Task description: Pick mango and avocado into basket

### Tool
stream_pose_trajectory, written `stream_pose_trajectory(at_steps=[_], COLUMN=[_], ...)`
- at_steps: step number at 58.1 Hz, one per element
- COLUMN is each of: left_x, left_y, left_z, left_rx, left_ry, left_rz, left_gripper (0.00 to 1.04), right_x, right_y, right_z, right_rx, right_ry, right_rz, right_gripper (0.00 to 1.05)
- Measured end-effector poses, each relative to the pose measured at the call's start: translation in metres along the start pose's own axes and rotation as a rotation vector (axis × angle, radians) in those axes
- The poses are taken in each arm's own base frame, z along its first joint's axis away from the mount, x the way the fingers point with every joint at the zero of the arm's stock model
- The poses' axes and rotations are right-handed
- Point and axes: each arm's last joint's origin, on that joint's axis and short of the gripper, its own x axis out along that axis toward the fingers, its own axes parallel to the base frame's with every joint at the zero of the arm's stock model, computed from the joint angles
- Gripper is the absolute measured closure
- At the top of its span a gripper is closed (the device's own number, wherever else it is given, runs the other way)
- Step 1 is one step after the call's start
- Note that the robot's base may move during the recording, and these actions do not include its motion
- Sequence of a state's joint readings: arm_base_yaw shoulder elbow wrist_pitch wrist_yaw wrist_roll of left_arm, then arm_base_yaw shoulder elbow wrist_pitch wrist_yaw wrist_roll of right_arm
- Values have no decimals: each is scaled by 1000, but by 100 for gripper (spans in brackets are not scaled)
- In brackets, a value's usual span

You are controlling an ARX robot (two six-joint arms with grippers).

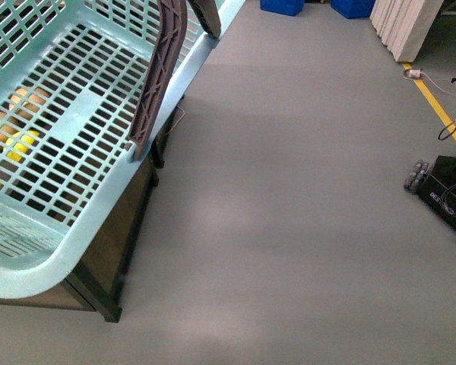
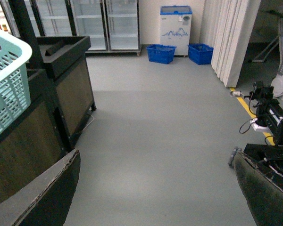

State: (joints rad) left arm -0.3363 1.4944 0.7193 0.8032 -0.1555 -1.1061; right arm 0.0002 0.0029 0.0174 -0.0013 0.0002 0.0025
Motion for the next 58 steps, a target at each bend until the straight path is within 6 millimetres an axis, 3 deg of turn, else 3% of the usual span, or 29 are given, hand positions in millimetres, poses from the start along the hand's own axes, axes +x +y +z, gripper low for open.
stream_pose_trajectory(at_steps=[58], left_x=[0], left_y=[0], left_z=[0], left_rx=[5], left_ry=[-2], left_rz=[1], left_gripper=[100], right_x=[0], right_y=[0], right_z=[0], right_rx=[0], right_ry=[0], right_rz=[-2], right_gripper=[9])
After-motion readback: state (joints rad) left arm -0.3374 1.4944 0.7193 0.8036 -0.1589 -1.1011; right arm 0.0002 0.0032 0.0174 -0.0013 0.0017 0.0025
